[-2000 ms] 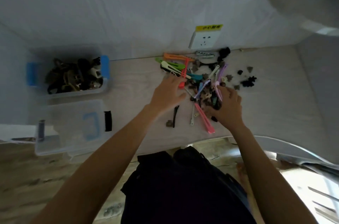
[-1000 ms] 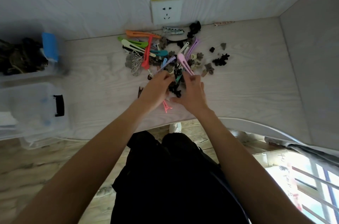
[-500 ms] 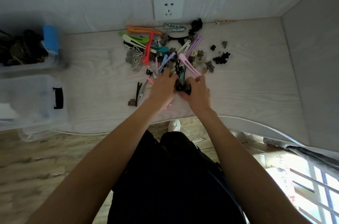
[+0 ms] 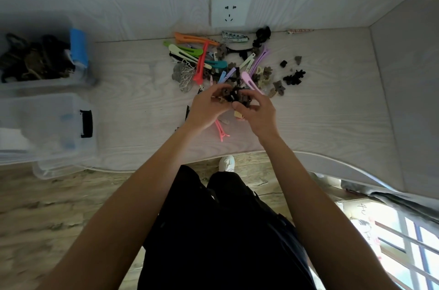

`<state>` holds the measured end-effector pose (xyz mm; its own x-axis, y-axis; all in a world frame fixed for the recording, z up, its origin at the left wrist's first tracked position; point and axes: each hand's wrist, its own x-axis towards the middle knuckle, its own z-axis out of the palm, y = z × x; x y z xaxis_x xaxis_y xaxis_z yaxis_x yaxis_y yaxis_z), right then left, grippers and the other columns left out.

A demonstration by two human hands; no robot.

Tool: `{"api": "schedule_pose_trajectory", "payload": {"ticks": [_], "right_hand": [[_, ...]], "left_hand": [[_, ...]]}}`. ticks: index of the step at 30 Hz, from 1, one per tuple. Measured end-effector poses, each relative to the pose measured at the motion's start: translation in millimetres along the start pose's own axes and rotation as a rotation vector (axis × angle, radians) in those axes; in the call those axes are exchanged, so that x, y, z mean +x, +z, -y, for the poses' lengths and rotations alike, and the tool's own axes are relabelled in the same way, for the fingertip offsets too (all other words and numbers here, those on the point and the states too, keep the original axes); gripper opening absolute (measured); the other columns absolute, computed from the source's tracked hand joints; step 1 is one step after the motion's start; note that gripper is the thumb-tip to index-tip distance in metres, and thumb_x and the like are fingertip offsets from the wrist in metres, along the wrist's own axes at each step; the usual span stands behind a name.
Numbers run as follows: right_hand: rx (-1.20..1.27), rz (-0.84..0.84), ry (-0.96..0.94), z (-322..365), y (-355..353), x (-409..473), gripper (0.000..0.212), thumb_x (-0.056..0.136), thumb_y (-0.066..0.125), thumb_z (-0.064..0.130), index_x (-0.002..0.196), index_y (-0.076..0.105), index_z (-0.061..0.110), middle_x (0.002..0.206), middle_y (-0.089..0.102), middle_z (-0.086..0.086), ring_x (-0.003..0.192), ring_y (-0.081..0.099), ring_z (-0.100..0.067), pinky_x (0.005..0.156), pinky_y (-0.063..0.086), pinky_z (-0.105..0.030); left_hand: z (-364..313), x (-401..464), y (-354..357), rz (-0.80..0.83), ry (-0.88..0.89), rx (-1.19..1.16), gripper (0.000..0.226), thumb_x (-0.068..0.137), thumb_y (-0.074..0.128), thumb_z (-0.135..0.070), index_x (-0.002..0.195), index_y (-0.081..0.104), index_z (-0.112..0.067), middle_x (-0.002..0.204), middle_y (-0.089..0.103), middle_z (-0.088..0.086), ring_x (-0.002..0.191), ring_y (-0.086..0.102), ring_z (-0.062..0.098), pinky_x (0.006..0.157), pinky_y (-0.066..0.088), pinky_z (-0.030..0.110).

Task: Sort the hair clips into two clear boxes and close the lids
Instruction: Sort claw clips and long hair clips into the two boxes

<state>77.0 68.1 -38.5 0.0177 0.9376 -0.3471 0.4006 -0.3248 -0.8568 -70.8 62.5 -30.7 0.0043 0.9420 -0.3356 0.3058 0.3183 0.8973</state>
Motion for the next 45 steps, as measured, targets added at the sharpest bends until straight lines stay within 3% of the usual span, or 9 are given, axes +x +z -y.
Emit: {"api": "schedule_pose_trajectory", "payload": {"ticks": [8,15,19,21,25,29,32,38,45], "right_hand": [[-0.096,0.202,-0.25,71.8,58.1,2.2,0.033,0.078,0.072,0.031,0.109,0.065,0.024,0.107,0.06,0.003,0.104,0.058,-0.018,0.091,0.05,-0.033],[-0.061,0.435,-0.465,165.9,187.3,1.8,0.031,0.078,0.073,0.02,0.107,0.066,0.011,0.098,0.063,-0.002,0.099,0.06,-0.02,0.088,0.054,-0.037],[-0.186,0.436,-0.555,202.4,246.4,17.0,0.039,0.074,0.076,0.02,0.11,0.065,0.011,0.107,0.062,-0.012,0.106,0.055,-0.025,0.091,0.045,-0.03],[-0.322,0.473,-0.585,213.9,263.4,25.6,0.046,0.074,0.074,0.02,0.118,0.061,0.013,0.118,0.056,-0.016,0.113,0.051,-0.025,0.092,0.039,-0.022],[-0.472,0.485,-0.643,226.4,273.1,31.5,0.057,0.076,0.07,0.013,0.129,0.052,0.014,0.137,0.046,-0.014,0.12,0.049,-0.028,0.102,0.039,-0.034],[-0.357,0.433,-0.706,211.5,247.4,23.9,0.04,0.08,0.066,0.007,0.12,0.059,0.009,0.127,0.052,-0.018,0.111,0.056,-0.029,0.096,0.049,-0.042],[-0.367,0.346,-0.716,183.4,203.1,9.4,0.029,0.086,0.06,0.011,0.115,0.062,0.01,0.121,0.057,-0.014,0.109,0.056,-0.023,0.093,0.047,-0.03],[-0.479,0.069,-0.438,87.5,92.2,-11.1,0.024,0.087,0.056,0.009,0.108,0.067,0.014,0.109,0.068,-0.008,0.099,0.06,-0.024,0.085,0.042,-0.028],[-0.647,-0.218,-0.164,23.8,2.1,21.1,0.023,0.086,0.056,0.008,0.106,0.067,0.008,0.105,0.067,-0.017,0.095,0.061,-0.035,0.078,0.048,-0.038]], "left_hand": [[0.2,-26.6,-88.6,-0.194,0.049,-0.079,0.044,0.079,0.071,-0.013,0.121,0.057,-0.014,0.108,0.063,-0.002,0.087,0.062,-0.006,0.084,0.05,0.013],[20.0,-62.0,-224.6,-0.553,-0.016,-0.149,0.039,0.081,0.069,-0.007,0.117,0.056,-0.015,0.108,0.061,0.002,0.083,0.061,-0.005,0.083,0.05,0.019],[35.6,-61.3,-284.3,-0.699,-0.08,0.085,0.04,0.081,0.067,-0.009,0.12,0.056,-0.009,0.112,0.063,0.009,0.094,0.059,0.012,0.09,0.047,0.026],[40.0,-56.0,-301.8,-0.673,-0.118,0.303,0.045,0.082,0.067,-0.016,0.125,0.053,-0.009,0.12,0.06,0.011,0.106,0.058,0.02,0.095,0.044,0.03],[48.4,-46.9,-310.9,-0.506,-0.159,0.408,0.057,0.082,0.066,-0.018,0.134,0.046,-0.012,0.126,0.058,0.011,0.112,0.057,0.025,0.101,0.042,0.035],[48.7,-50.7,-298.6,-0.56,-0.063,0.393,0.048,0.089,0.055,-0.016,0.136,0.045,-0.015,0.127,0.059,0.012,0.115,0.057,0.025,0.101,0.044,0.039],[33.6,-56.8,-272.6,-0.622,0.105,0.502,0.038,0.09,0.053,-0.015,0.128,0.054,-0.013,0.124,0.06,0.011,0.113,0.055,0.025,0.097,0.041,0.031],[12.2,-41.3,-177.6,-0.434,0.358,0.458,0.029,0.087,0.055,-0.023,0.115,0.061,-0.019,0.105,0.066,-0.003,0.098,0.058,0.015,0.085,0.047,0.029],[7.5,27.2,-85.0,-0.141,0.144,0.532,0.045,0.09,0.053,-0.033,0.129,0.045,-0.012,0.121,0.056,0.01,0.113,0.052,0.026,0.092,0.045,0.037]]}}
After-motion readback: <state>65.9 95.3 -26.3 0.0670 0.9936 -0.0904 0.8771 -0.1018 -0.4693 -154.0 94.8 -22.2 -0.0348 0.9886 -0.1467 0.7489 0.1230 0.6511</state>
